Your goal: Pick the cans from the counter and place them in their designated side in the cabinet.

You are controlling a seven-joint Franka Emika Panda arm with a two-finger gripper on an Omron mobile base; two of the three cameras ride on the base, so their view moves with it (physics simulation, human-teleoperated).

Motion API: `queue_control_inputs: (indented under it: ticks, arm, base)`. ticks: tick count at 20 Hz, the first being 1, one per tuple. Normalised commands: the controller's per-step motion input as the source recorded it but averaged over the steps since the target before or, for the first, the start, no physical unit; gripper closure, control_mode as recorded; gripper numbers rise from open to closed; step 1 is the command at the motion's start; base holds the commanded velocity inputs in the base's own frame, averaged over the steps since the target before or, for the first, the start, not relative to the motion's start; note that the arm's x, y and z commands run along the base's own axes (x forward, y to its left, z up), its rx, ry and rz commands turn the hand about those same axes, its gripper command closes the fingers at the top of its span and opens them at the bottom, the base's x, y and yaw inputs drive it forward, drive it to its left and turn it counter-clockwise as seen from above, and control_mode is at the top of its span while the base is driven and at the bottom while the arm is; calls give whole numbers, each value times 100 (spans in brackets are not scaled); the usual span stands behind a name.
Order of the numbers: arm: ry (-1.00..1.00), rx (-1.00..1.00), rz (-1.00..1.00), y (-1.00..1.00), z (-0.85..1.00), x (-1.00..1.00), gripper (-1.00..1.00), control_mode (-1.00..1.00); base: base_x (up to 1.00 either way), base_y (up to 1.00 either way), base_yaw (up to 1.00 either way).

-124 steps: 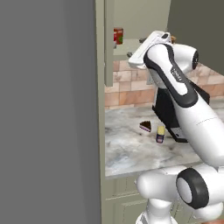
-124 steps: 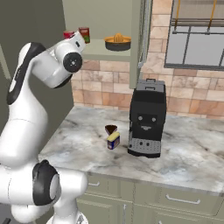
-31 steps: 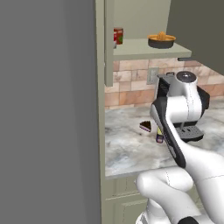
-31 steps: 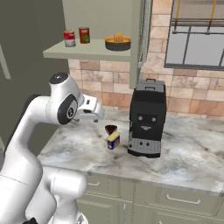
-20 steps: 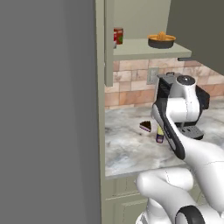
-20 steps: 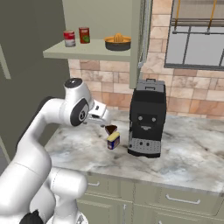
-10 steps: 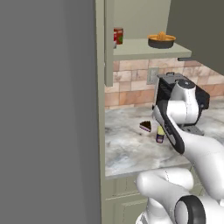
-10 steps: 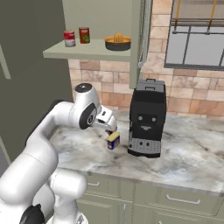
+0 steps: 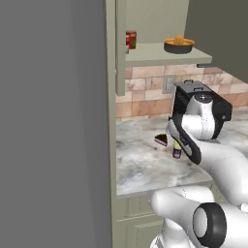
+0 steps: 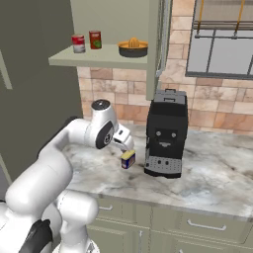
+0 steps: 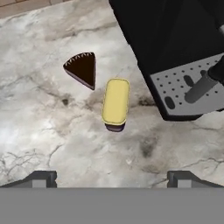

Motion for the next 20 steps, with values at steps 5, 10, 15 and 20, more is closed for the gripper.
queue_control_inputs:
  ticks: [5,10,15,20]
  arm:
    - [0,0,-3,-10,-25,19,-100,-100]
    - [0,0,-3,-11,-24,20,-100,-100]
    - [0,0,-2,-7,-24,19,-100,-100]
    - [1,1,-1,-7,-22,19,-100,-100]
  base:
    - [0,0,0]
    - [0,0,0]
    - [0,0,0]
    - [0,0,0]
